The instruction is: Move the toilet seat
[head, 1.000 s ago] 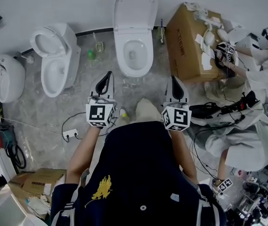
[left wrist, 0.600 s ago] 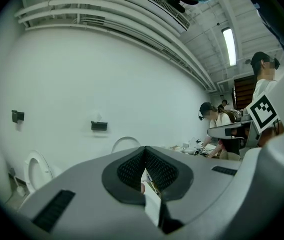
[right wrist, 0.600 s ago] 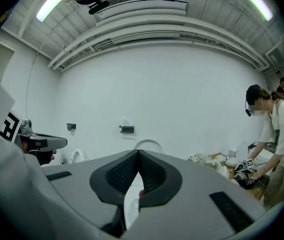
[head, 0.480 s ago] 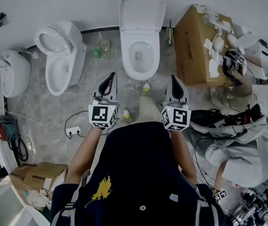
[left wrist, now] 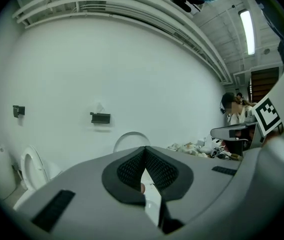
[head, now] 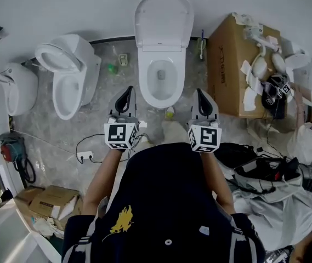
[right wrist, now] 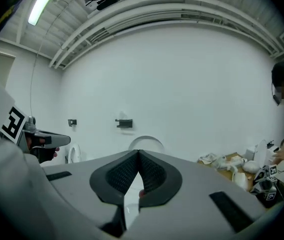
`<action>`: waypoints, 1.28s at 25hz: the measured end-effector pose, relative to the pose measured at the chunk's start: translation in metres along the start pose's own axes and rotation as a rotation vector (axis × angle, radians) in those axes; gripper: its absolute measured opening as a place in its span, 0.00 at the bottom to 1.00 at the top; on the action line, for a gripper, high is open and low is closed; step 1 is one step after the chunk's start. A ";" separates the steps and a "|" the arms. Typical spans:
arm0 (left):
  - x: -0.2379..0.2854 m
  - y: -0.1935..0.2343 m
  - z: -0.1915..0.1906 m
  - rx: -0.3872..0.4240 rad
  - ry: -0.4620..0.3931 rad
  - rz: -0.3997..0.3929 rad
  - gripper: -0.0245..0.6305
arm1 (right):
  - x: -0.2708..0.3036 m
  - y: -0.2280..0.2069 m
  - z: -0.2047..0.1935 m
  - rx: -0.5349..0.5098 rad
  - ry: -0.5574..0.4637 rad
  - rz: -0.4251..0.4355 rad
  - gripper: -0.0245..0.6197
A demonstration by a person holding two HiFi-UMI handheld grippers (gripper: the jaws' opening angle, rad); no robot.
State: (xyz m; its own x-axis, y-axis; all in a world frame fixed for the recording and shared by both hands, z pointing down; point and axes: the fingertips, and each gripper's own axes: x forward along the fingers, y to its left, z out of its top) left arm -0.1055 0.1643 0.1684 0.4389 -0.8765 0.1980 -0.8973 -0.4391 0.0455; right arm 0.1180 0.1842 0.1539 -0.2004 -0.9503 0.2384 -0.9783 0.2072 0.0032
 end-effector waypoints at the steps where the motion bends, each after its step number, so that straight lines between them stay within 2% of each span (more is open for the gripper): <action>1: 0.013 -0.001 0.002 -0.007 0.004 0.013 0.07 | 0.011 -0.011 0.000 -0.004 0.008 0.006 0.08; 8: 0.069 -0.005 0.012 -0.014 0.022 0.095 0.07 | 0.075 -0.070 -0.001 -0.016 0.046 0.078 0.08; 13: 0.086 0.007 0.016 -0.013 0.035 0.117 0.07 | 0.108 -0.080 -0.007 0.006 0.094 0.062 0.08; 23: 0.117 0.032 -0.002 -0.039 0.082 0.033 0.07 | 0.130 -0.064 -0.019 0.041 0.167 0.004 0.08; 28: 0.126 0.036 -0.035 -0.097 0.137 -0.053 0.07 | 0.137 -0.057 -0.049 0.041 0.234 -0.019 0.08; 32: 0.137 0.047 -0.072 -0.159 0.205 -0.025 0.07 | 0.156 -0.053 -0.078 0.028 0.248 -0.011 0.08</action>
State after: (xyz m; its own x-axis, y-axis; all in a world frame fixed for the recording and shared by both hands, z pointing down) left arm -0.0907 0.0381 0.2686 0.4572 -0.8003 0.3880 -0.8893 -0.4097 0.2030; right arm 0.1428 0.0429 0.2669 -0.1745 -0.8656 0.4694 -0.9820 0.1877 -0.0190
